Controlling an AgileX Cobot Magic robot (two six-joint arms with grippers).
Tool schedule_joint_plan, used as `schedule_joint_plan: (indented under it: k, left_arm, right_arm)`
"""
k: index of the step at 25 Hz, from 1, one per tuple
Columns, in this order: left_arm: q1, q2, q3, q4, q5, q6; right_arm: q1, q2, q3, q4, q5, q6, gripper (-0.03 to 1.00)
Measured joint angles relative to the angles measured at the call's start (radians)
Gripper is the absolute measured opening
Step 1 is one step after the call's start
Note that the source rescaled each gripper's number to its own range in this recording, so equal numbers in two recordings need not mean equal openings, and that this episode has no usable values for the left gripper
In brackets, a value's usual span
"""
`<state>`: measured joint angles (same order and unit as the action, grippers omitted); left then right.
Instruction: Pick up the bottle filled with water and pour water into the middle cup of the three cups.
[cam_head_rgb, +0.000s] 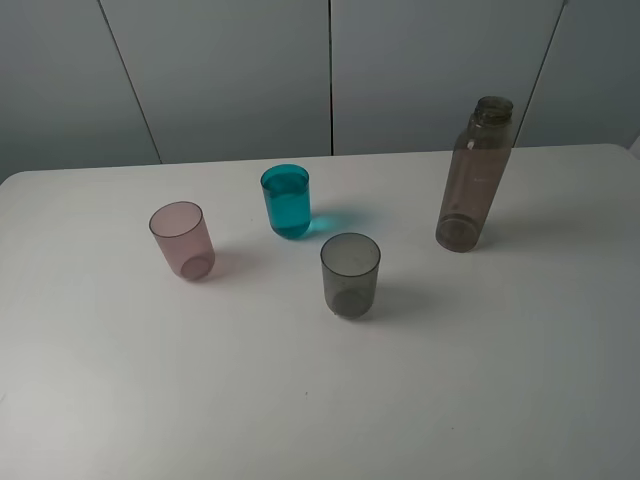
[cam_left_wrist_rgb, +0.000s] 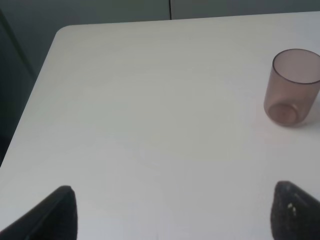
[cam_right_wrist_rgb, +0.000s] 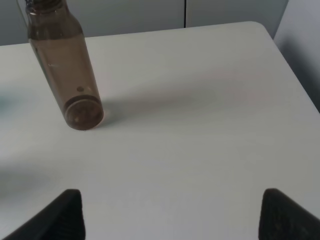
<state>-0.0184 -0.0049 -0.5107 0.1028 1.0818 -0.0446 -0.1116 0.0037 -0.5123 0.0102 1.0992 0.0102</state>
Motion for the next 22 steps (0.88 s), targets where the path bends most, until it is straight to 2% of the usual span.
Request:
schedule_joint_plan:
  k: [8,22]
  left_arm:
    - [0.000,0.000,0.000,0.000,0.000,0.000]
    - [0.000,0.000,0.000,0.000,0.000,0.000]
  right_arm:
    - [0.070,-0.002,0.000,0.004,-0.002,-0.016,0.27]
    - [0.070,-0.005,0.000,0.004,-0.002,-0.016,0.27]
